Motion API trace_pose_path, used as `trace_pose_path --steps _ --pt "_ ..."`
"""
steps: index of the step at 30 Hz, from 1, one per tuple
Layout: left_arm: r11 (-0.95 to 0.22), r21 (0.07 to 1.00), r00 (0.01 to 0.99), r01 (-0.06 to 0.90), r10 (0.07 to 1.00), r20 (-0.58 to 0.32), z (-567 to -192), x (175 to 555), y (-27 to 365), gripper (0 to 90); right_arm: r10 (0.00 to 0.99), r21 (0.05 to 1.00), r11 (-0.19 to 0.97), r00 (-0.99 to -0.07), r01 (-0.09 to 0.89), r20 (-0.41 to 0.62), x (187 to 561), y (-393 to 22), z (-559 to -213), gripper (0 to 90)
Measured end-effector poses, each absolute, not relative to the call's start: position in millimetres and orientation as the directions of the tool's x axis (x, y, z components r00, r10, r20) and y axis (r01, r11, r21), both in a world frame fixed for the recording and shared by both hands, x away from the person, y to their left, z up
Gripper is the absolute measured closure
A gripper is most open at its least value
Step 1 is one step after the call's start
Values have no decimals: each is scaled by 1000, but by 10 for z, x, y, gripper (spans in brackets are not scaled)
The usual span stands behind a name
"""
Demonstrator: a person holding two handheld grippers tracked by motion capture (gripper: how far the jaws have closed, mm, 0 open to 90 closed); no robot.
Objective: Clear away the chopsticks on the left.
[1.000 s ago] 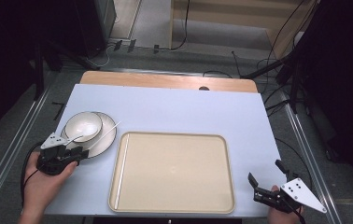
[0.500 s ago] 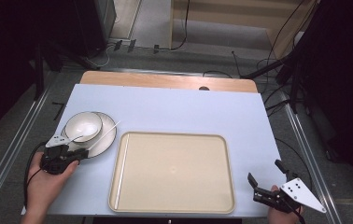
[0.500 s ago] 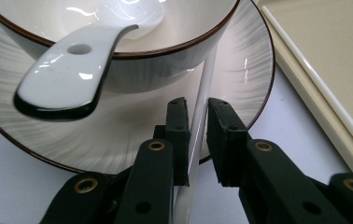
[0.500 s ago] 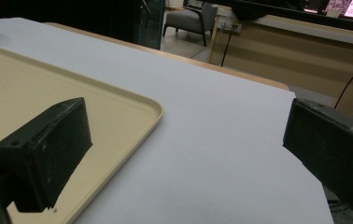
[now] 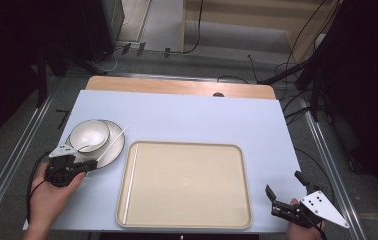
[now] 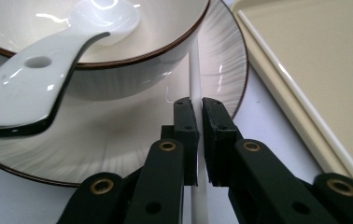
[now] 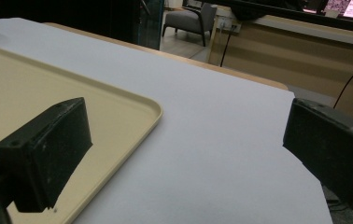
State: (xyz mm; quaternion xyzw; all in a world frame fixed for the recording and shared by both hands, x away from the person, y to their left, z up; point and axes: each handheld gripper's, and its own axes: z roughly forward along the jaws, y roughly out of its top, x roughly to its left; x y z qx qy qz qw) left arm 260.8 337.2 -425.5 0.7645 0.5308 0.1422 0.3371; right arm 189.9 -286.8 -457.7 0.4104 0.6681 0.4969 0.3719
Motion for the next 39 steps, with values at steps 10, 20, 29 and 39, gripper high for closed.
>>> trace_pose_path --steps 10,20,29,39 --pt "-180 686 393 705 905 -165 -4170 2555 3257 853 918 969 169 -387 178 -89 1904 -2865 -4580 14" --pt "-202 692 414 693 897 -153 -4174 2535 3031 853 918 969 172 -386 176 -92 1904 -2869 -4578 14" --pt "-200 688 433 697 883 -182 -4205 2523 2862 853 918 969 169 -386 178 -89 1898 -2871 -4576 14" --pt "-239 678 474 695 862 -182 -4258 2511 2641 853 918 969 170 -386 177 -90 1899 -2876 -4577 14"
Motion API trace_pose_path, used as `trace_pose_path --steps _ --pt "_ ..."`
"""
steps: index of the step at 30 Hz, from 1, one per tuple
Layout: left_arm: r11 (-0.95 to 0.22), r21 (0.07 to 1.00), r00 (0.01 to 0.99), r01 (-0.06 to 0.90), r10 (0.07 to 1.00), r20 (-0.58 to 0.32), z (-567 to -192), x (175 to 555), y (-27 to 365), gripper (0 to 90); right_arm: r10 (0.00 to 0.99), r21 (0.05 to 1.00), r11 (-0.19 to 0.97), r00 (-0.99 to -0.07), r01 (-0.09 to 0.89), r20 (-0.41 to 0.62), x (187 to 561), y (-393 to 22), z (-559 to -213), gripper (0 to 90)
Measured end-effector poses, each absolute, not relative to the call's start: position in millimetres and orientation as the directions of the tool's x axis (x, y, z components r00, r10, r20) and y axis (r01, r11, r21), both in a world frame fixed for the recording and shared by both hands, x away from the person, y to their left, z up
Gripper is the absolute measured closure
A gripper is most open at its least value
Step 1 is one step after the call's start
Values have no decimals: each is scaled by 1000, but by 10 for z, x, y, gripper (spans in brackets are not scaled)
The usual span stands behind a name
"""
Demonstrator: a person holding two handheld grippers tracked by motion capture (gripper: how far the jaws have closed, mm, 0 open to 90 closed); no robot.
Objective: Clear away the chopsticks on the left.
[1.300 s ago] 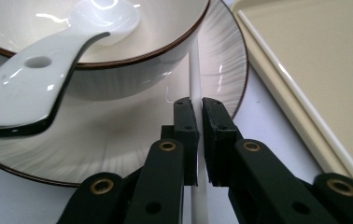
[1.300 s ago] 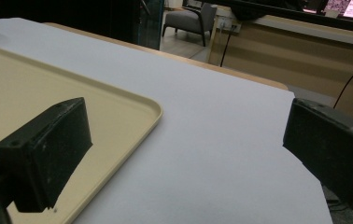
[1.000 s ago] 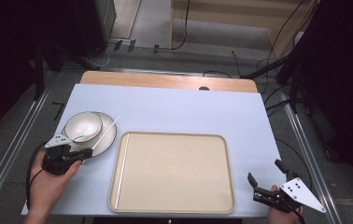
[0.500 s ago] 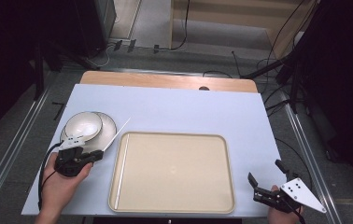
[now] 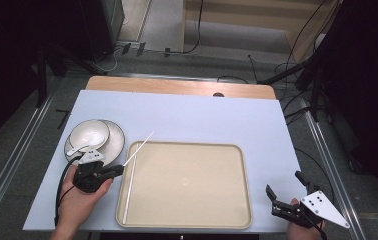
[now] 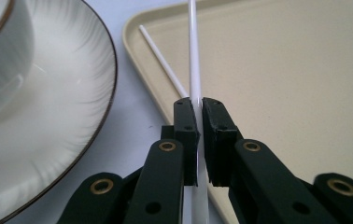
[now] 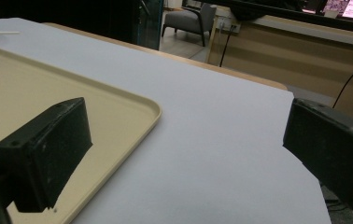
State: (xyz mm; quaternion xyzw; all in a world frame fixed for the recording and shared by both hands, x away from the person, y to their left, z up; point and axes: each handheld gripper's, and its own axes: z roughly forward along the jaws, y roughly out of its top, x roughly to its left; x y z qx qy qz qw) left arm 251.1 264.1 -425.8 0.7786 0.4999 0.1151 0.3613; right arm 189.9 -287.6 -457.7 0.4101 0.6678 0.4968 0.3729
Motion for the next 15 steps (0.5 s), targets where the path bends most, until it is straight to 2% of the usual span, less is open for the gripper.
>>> trace_pose_path --steps 15 --pt "-268 675 517 688 833 -196 -4285 2463 2383 853 917 969 173 -387 176 -93 1901 -2870 -4576 14"
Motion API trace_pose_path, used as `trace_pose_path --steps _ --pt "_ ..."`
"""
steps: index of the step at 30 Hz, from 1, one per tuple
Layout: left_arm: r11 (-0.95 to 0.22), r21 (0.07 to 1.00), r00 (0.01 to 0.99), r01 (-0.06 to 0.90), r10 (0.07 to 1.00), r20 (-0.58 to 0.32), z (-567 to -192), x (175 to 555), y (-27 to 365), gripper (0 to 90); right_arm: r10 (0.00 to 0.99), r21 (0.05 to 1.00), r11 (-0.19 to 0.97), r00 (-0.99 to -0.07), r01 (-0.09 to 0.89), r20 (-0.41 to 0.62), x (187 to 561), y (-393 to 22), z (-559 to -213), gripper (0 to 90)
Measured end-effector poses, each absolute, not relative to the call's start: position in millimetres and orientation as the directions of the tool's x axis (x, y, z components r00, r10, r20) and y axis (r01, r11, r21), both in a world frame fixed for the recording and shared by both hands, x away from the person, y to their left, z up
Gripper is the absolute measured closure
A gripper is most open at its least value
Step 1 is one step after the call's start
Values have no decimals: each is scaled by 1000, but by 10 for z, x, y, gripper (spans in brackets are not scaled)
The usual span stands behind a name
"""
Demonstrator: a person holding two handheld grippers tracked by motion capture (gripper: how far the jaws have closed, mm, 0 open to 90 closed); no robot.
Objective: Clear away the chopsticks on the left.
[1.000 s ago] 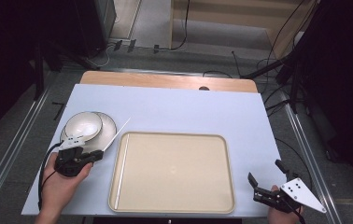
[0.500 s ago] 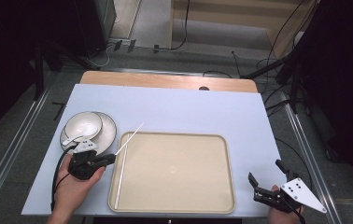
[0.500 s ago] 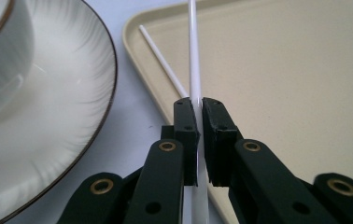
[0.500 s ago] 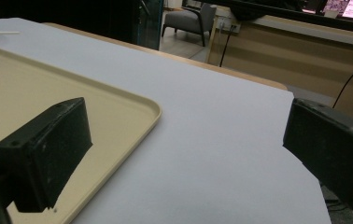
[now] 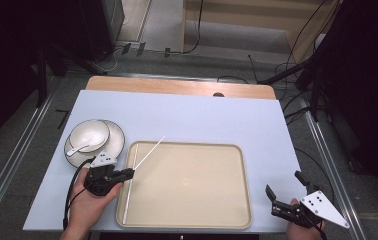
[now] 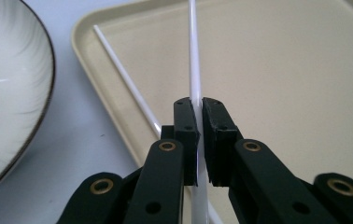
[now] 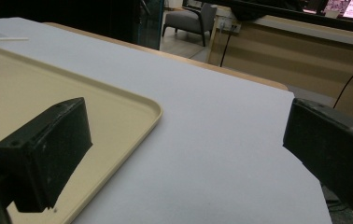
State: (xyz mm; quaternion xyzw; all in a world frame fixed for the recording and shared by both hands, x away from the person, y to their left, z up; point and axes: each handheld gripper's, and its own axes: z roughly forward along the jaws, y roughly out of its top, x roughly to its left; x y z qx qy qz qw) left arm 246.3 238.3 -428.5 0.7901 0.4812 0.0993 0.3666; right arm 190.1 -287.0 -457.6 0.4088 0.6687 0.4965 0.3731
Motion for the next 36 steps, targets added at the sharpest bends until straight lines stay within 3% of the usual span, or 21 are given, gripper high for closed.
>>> trace_pose_path --steps 18,36 --pt "-276 632 532 724 807 -257 -4434 2429 2026 853 918 969 172 -386 176 -93 1907 -2863 -4578 14" --pt "-323 592 534 738 817 -220 -4561 2389 1816 847 917 968 170 -390 182 -88 1909 -2859 -4582 14"
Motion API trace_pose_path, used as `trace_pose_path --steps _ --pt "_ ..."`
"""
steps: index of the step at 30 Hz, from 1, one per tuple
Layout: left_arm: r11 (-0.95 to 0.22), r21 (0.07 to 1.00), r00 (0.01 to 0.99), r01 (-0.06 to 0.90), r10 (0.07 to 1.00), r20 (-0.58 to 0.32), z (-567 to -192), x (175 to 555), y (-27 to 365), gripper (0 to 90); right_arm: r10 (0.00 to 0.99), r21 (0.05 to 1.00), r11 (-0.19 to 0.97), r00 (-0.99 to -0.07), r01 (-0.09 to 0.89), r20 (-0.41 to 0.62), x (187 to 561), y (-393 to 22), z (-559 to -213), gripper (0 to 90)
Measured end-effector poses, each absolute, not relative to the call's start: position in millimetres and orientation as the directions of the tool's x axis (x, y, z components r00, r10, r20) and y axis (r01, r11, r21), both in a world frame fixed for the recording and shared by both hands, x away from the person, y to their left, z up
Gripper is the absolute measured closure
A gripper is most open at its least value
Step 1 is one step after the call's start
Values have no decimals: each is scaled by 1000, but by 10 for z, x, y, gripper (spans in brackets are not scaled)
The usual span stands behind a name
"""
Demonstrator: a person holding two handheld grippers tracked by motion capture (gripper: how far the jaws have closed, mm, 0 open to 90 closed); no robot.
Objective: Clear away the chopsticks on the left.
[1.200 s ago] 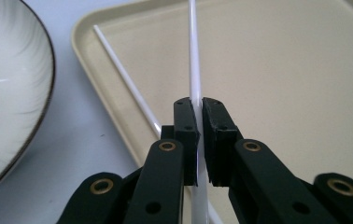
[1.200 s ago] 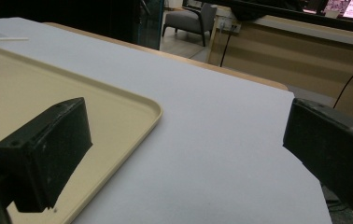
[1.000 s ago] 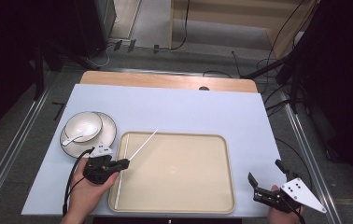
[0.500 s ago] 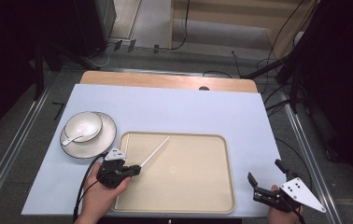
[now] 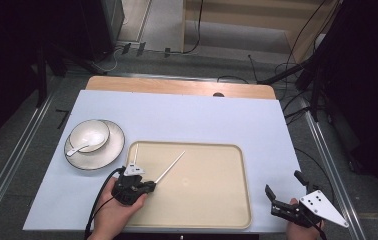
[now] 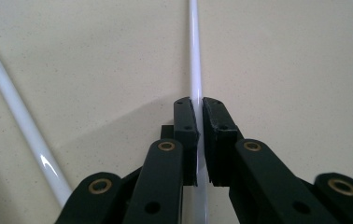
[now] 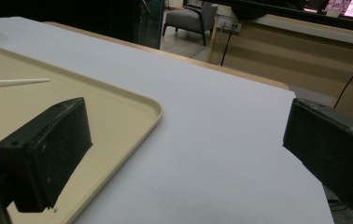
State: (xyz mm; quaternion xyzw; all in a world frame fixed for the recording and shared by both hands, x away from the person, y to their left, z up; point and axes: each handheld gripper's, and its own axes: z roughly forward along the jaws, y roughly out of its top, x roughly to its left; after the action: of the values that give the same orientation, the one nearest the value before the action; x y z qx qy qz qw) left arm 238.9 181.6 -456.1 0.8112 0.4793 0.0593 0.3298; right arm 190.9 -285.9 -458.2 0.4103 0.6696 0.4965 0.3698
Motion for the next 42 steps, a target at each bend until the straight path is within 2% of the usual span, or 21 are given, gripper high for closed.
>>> trace_pose_path --steps 7,15,20,22,30,42 --pt "-323 599 541 733 811 -224 -4569 2387 1830 839 918 969 172 -387 177 -92 1902 -2864 -4576 14" --pt "-330 597 557 732 794 -244 -4560 2399 1827 769 916 969 174 -391 176 -93 1903 -2860 -4577 14" --pt "-319 619 585 717 759 -287 -4493 2483 1811 682 922 971 157 -379 177 -80 1892 -2890 -4571 14" --pt "-325 626 594 709 753 -282 -4456 2539 1774 692 923 972 153 -376 179 -76 1891 -2892 -4571 14" --pt "-378 633 644 676 720 -257 -4425 2784 1463 900 924 972 156 -374 175 -81 1885 -2903 -4573 14" --pt "-404 619 637 674 742 -210 -4609 3000 1339 900 923 971 163 -376 177 -86 1886 -2895 -4575 14"
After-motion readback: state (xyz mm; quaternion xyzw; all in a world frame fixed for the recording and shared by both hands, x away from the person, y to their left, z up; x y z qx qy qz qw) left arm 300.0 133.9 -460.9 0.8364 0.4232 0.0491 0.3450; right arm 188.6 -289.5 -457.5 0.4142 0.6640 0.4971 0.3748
